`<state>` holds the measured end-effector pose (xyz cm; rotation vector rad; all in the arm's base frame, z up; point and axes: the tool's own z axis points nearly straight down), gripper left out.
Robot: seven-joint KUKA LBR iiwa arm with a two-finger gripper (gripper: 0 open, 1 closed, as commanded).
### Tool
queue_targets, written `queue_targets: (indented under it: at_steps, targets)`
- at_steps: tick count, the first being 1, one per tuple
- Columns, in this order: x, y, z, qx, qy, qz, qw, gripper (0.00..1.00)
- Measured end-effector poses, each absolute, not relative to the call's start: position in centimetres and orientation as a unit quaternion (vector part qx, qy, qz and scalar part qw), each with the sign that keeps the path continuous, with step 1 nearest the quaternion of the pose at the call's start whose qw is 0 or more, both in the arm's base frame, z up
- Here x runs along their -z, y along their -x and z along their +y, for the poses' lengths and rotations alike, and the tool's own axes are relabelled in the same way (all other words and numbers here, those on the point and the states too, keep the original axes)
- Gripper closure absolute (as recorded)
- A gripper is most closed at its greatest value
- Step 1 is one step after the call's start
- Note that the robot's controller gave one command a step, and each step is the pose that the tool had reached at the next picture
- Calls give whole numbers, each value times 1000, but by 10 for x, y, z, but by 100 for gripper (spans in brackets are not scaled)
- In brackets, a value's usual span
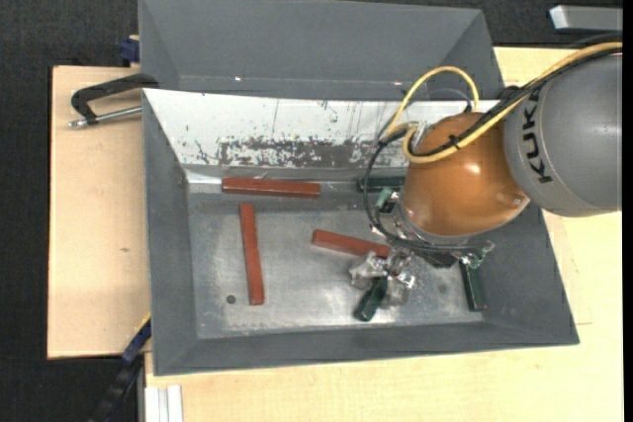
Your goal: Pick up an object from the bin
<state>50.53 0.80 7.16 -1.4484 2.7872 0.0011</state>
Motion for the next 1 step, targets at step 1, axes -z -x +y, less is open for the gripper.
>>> queue_targets:
  at_steps: [1]
  targets:
    - [-211, -518, 22, 0, 455, 890, 3, 100]
